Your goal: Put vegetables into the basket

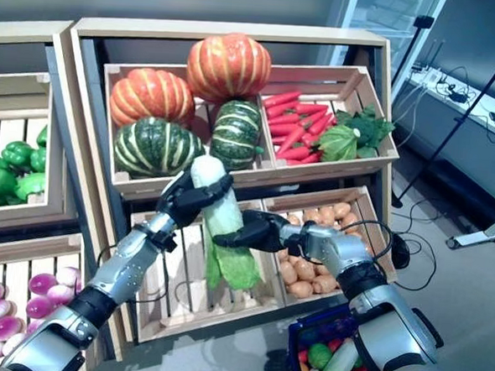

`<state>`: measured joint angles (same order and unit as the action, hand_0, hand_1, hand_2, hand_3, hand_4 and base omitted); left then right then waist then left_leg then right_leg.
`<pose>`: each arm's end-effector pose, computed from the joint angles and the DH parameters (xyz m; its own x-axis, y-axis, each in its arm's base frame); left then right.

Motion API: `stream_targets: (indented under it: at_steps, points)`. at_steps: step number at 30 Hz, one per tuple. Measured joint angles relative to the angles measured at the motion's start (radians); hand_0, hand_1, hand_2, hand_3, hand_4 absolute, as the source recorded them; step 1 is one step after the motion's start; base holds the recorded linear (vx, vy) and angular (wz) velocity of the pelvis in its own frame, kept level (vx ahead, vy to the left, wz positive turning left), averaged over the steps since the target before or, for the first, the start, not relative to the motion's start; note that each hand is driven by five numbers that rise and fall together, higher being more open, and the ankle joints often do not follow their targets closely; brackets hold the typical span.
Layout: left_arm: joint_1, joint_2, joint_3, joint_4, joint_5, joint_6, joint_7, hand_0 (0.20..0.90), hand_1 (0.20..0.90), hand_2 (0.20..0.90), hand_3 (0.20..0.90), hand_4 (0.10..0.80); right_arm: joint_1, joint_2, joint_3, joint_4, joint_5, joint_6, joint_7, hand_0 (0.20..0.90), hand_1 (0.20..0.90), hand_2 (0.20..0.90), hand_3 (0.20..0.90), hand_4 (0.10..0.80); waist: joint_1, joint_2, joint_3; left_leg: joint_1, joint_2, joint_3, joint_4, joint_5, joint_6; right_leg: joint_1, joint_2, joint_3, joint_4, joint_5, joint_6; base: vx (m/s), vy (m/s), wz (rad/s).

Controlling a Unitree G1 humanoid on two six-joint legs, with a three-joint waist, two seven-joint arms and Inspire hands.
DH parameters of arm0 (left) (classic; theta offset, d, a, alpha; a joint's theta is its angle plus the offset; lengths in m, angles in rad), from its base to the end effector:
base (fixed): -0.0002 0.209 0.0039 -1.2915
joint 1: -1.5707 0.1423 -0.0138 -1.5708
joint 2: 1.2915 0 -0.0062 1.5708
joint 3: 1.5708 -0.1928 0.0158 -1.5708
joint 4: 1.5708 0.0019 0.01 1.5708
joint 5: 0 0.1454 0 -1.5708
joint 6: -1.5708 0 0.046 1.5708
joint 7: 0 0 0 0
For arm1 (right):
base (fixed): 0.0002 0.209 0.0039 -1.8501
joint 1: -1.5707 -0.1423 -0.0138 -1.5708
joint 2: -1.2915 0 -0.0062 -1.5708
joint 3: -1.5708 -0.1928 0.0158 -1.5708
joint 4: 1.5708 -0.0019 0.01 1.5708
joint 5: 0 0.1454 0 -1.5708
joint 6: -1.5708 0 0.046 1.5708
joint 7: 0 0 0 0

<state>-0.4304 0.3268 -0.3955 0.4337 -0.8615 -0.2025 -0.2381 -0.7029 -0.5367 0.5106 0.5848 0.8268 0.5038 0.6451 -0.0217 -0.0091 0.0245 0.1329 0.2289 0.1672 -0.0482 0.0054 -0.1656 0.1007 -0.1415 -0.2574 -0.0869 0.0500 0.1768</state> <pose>0.2859 0.1471 0.0509 0.8890 -0.4364 0.1388 0.4559 0.8152 -0.3572 0.3232 -0.1855 0.0790 0.4984 0.7615 -0.4144 -0.6703 0.6416 0.3729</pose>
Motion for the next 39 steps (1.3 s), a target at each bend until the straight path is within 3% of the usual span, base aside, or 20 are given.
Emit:
stream_targets:
  at_steps: [3, 4, 5, 7, 8, 12, 13, 14, 19, 23, 27, 31, 34, 39]
  points:
    - [0.005, 0.001, -0.002, 0.0, -0.018, 0.006, -0.001, 0.3, 0.3, 0.3, 0.3, 0.4, 0.003, 0.005, 0.004, 0.008, 0.001, -0.001, -0.008, 0.3, 0.3, 0.3, 0.3, 0.4, 0.003, 0.0, 0.0, -0.002, 0.0, -0.002, 0.0, 0.001, 0.0, 0.0, 0.0, 0.001, 0.0, 0.0, 0.0, 0.002, 0.0, 0.01]
    - [0.005, 0.0, -0.002, 0.0, -0.018, 0.009, -0.001, 0.328, 0.328, 0.328, 0.328, 0.419, 0.003, 0.006, 0.004, 0.009, 0.001, -0.001, -0.008, 0.3, 0.3, 0.3, 0.3, 0.4, 0.002, 0.0, 0.0, -0.001, 0.0, -0.002, 0.0, 0.001, 0.0, 0.0, 0.0, 0.002, 0.0, 0.0, 0.0, 0.0, 0.0, 0.0]
    - [0.004, 0.0, -0.001, 0.0, -0.018, 0.011, -0.001, 0.587, 0.587, 0.587, 0.587, 0.591, 0.004, 0.006, 0.004, 0.009, 0.001, -0.001, -0.009, 0.3, 0.3, 0.3, 0.3, 0.4, -0.001, 0.0, 0.0, -0.001, 0.0, -0.002, 0.0, 0.001, 0.0, 0.0, 0.0, 0.002, 0.0, 0.0, 0.0, 0.0, 0.0, 0.0]
    - [0.005, 0.007, 0.0, 0.0, -0.018, 0.016, -0.002, 0.453, 0.453, 0.453, 0.453, 0.502, 0.01, 0.005, 0.004, 0.01, 0.001, -0.011, -0.012, 0.3, 0.3, 0.3, 0.3, 0.4, -0.004, 0.0, 0.0, -0.001, 0.0, -0.001, 0.0, 0.001, 0.0, -0.001, 0.0, 0.003, 0.0, 0.0, 0.0, 0.0, 0.0, 0.0]
    - [0.005, 0.009, -0.001, 0.0, -0.017, 0.023, -0.007, 0.3, 0.3, 0.3, 0.3, 0.4, 0.016, 0.005, 0.004, 0.009, 0.001, -0.017, -0.016, 0.3, 0.3, 0.3, 0.3, 0.4, -0.006, 0.0, 0.0, -0.001, 0.0, 0.0, 0.0, 0.001, 0.0, -0.001, 0.0, 0.003, 0.0, 0.0, 0.0, 0.0, 0.0, 0.0]
    - [0.006, 0.011, -0.002, 0.0, -0.017, 0.033, -0.011, 0.312, 0.312, 0.312, 0.312, 0.408, 0.038, 0.005, 0.004, 0.004, 0.003, -0.036, -0.021, 0.3, 0.3, 0.3, 0.3, 0.4, -0.02, 0.001, 0.0, 0.001, 0.0, 0.005, -0.001, 0.001, 0.0, -0.004, 0.0, 0.008, 0.0, 0.0, 0.0, 0.005, 0.003, -0.02]
    - [0.006, 0.011, -0.002, 0.0, -0.016, 0.033, -0.011, 0.42, 0.42, 0.42, 0.42, 0.48, 0.045, 0.005, 0.003, 0.002, 0.004, -0.044, -0.021, 0.3, 0.3, 0.3, 0.3, 0.4, -0.022, 0.001, 0.0, 0.002, 0.0, 0.006, -0.002, 0.001, 0.0, -0.004, 0.0, 0.009, 0.0, 0.0, 0.0, 0.004, 0.007, -0.05]
    - [0.006, 0.011, -0.002, 0.0, -0.015, 0.036, -0.011, 0.9, 0.9, 0.9, 0.9, 0.8, 0.05, 0.005, 0.002, 0.001, 0.004, -0.049, -0.021, 0.3, 0.3, 0.3, 0.3, 0.4, -0.026, 0.001, 0.0, 0.003, 0.0, 0.008, -0.003, 0.001, 0.0, -0.004, 0.0, 0.011, 0.0, 0.0, 0.0, -0.001, 0.006, -0.03]
    - [0.011, 0.019, -0.002, -0.039, 0.002, 0.068, -0.023, 0.9, 0.9, 0.9, 0.9, 0.8, 0.119, -0.004, -0.042, -0.027, -0.054, -0.146, -0.041, 0.3, 0.3, 0.3, 0.3, 0.4, -0.038, 0.001, 0.0, 0.005, -0.003, 0.027, -0.011, 0.001, 0.0, -0.02, 0.0, 0.037, 0.0, 0.002, 0.003, -0.006, 0.004, -0.09]
    - [0.011, 0.052, 0.003, -0.066, 0.084, 0.068, -0.005, 0.9, 0.9, 0.9, 0.9, 0.8, 0.174, -0.045, -0.091, -0.044, -0.079, -0.165, -0.088, 0.3, 0.3, 0.3, 0.3, 0.4, -0.072, 0.002, 0.001, 0.017, -0.004, 0.051, -0.023, 0.001, 0.001, -0.029, 0.0, 0.061, 0.0, 0.004, 0.006, -0.002, 0.004, -0.17]
    - [0.019, 0.107, 0.031, -0.066, 0.172, 0.067, 0.022, 0.9, 0.9, 0.9, 0.9, 0.8, 0.286, -0.097, -0.271, 0.004, -0.083, -0.176, -0.183, 0.3, 0.3, 0.3, 0.3, 0.4, -0.075, 0.003, 0.003, 0.034, -0.006, 0.085, -0.037, 0.001, 0.001, -0.04, 0.002, 0.089, 0.0, 0.006, 0.008, 0.0, -0.001, -0.21]
    - [0.054, 0.173, 0.132, -0.044, 0.251, 0.065, 0.056, 0.9, 0.9, 0.9, 0.9, 0.8, 0.414, -0.207, -0.473, 0.114, -0.084, -0.193, -0.27, 0.3, 0.3, 0.3, 0.3, 0.4, -0.079, 0.003, 0.012, 0.034, -0.008, 0.112, -0.04, 0.0, 0.001, -0.055, 0.004, 0.108, 0.0, 0.008, 0.009, 0.012, -0.011, -0.14]
    - [0.084, 0.21, 0.194, 0.001, 0.273, 0.065, 0.066, 0.9, 0.9, 0.9, 0.9, 0.8, 0.476, -0.232, -0.585, 0.181, -0.084, -0.217, -0.315, 0.3, 0.3, 0.3, 0.3, 0.4, -0.109, 0.004, 0.025, 0.038, -0.009, 0.13, -0.04, -0.001, 0.002, -0.059, 0.005, 0.119, 0.0, 0.011, 0.008, 0.017, -0.015, -0.12]
    - [0.103, 0.212, 0.208, 0.032, 0.301, 0.065, 0.075, 0.9, 0.9, 0.9, 0.9, 0.8, 0.545, -0.234, -0.64, 0.248, -0.09, -0.25, -0.367, 0.3, 0.3, 0.3, 0.3, 0.4, -0.132, 0.0, 0.038, 0.043, -0.015, 0.164, -0.04, -0.004, 0.006, -0.074, 0.004, 0.148, 0.0, 0.021, 0.008, 0.008, -0.026, -0.19]
